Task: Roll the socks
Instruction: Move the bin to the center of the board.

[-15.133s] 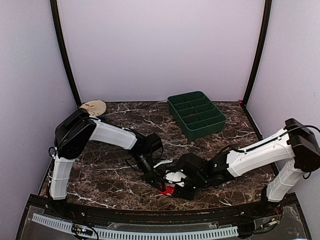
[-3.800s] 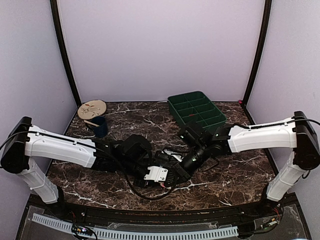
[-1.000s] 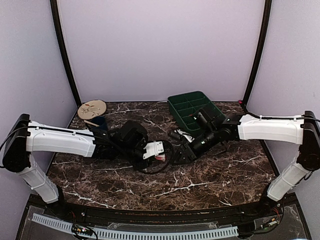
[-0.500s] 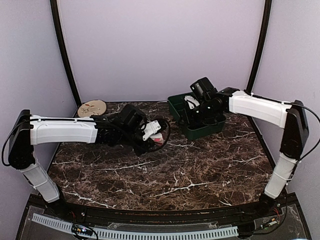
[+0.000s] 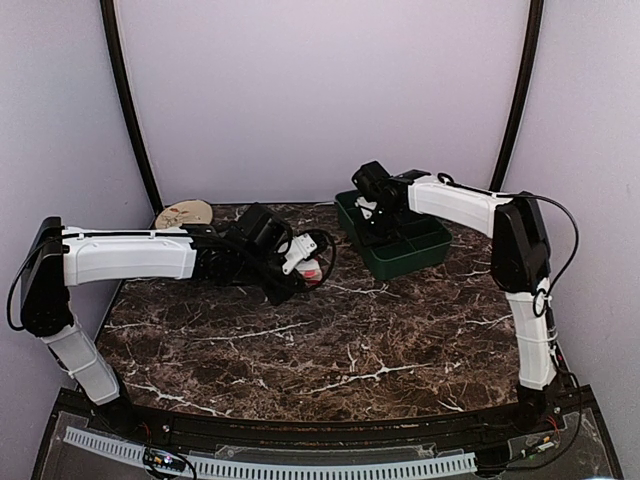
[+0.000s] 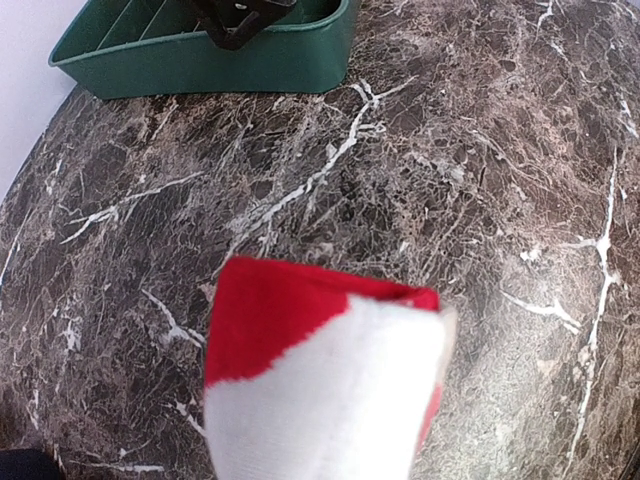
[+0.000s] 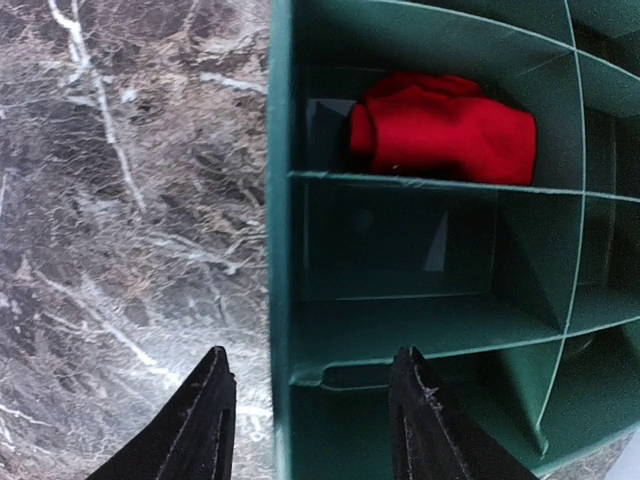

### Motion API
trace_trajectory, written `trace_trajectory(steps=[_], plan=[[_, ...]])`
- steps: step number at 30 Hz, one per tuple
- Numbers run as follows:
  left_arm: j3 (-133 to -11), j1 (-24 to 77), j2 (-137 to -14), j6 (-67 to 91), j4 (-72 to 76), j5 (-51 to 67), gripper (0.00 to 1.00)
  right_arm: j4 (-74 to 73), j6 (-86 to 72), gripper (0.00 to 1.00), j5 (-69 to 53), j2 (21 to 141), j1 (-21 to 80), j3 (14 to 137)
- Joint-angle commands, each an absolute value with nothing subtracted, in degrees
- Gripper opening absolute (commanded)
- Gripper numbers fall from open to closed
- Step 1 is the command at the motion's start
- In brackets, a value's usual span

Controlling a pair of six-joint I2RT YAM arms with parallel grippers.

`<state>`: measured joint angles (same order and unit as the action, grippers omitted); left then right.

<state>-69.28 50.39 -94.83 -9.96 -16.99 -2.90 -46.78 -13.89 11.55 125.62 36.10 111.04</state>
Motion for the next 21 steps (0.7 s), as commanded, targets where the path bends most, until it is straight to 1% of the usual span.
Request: trace_trajectory(steps=[1,3,6,8,10,11,12,14,18,21], plan=[[-69.94,50.10,-93.08,-8.79,-18.98,-2.79,0.03,-49.34,-11.54,0.48,13.71,128.31,34.97,115.79],[-70.04,50.02,-93.22,-8.77,-18.98,-2.98,0.03,-49.52,-10.82,0.47,13.45,129.25,34.83,116.32],[-70.26,49.93,-93.32,-8.73,-18.98,-3.15,0.03,-49.91,-9.76,0.42,12.42,130.49,34.72,116.84],[-70.39,49.86,-93.43,-8.61,-18.98,-3.43,0.03,-49.96,-9.25,0.33,11.49,130.90,34.61,116.64],[-70.54,49.64,-93.64,-8.34,-19.07,-3.76,0.03,-49.62,-8.50,0.22,9.81,130.98,34.52,116.11],[-70.66,49.49,-93.87,-8.06,-19.14,-3.84,0.03,-49.43,-8.18,0.18,9.18,130.97,34.49,115.92],[-70.86,49.30,-93.91,-7.74,-19.28,-3.93,0.03,-49.40,-8.03,0.17,8.99,131.04,34.46,115.74],[-71.36,48.82,-94.11,-7.00,-19.56,-3.99,0.03,-49.50,-7.51,0.10,8.40,131.04,34.54,115.46],[-72.89,47.48,-94.48,-4.55,-20.79,-4.26,0.02,-48.72,-6.64,0.03,6.52,129.74,34.49,112.98],[-74.21,46.30,-94.64,-2.81,-21.62,-4.83,0.02,-47.12,-5.97,0.00,4.28,127.28,34.90,108.86]])
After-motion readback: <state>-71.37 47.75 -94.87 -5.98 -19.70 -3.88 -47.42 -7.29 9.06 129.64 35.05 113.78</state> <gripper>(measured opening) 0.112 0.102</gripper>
